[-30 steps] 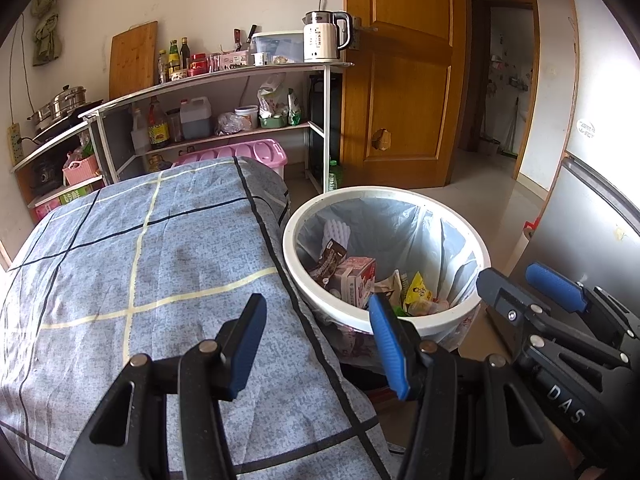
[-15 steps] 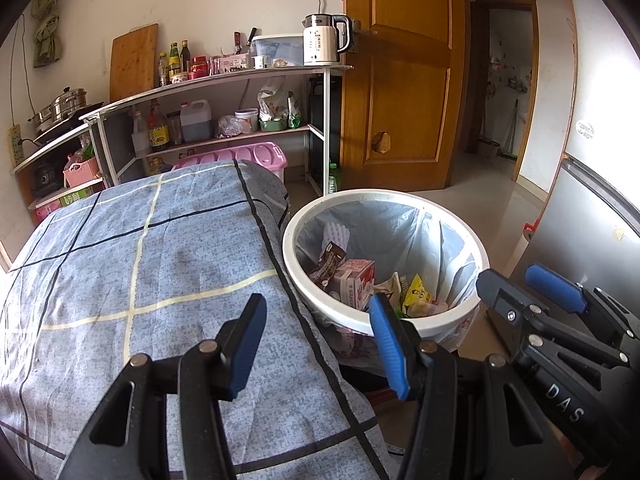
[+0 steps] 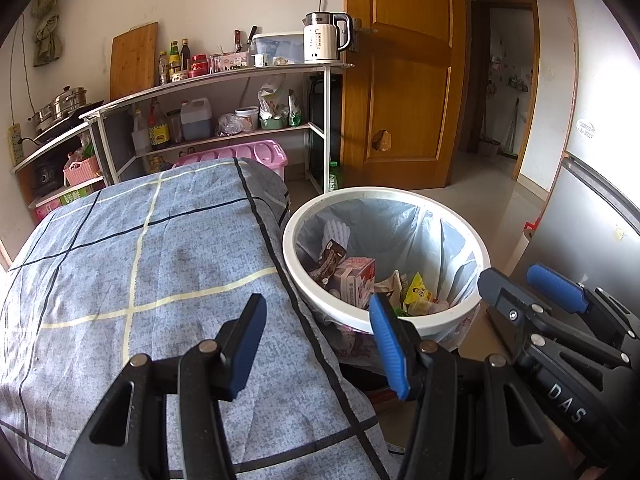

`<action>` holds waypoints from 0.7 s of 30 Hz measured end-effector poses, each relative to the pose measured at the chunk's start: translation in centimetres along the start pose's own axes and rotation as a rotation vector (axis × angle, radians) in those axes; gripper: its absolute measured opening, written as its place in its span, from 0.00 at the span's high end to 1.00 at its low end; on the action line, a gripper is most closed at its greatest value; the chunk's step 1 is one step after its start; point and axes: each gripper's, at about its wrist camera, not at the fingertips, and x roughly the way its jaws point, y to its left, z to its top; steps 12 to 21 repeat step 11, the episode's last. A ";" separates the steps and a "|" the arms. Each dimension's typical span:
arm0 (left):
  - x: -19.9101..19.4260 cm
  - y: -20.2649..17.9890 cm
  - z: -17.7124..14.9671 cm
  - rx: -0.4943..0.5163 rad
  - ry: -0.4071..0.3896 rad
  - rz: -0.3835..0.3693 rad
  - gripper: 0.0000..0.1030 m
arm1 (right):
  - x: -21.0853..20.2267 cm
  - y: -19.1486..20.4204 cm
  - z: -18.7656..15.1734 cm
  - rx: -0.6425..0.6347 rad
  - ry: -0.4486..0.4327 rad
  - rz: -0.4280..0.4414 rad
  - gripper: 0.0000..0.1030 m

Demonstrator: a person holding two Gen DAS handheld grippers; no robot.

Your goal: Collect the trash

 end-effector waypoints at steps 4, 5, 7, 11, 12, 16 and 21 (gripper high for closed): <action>0.1 -0.1 -0.1 0.002 0.002 -0.001 0.46 | 0.0 0.0 0.0 0.001 0.001 0.000 0.43; 0.1 -0.1 -0.1 0.003 0.002 -0.002 0.46 | 0.0 0.0 0.0 0.001 0.001 0.001 0.43; 0.2 -0.1 -0.1 0.004 0.003 -0.004 0.46 | 0.0 0.0 0.0 0.000 0.000 0.000 0.43; 0.2 -0.1 -0.1 0.003 0.003 -0.002 0.46 | 0.0 0.0 -0.1 0.000 0.000 0.000 0.43; 0.2 -0.1 -0.1 0.003 0.003 -0.002 0.46 | 0.0 0.0 -0.1 0.000 0.000 0.000 0.43; 0.2 -0.1 -0.1 0.003 0.003 -0.002 0.46 | 0.0 0.0 -0.1 0.000 0.000 0.000 0.43; 0.2 -0.1 -0.1 0.003 0.003 -0.002 0.46 | 0.0 0.0 -0.1 0.000 0.000 0.000 0.43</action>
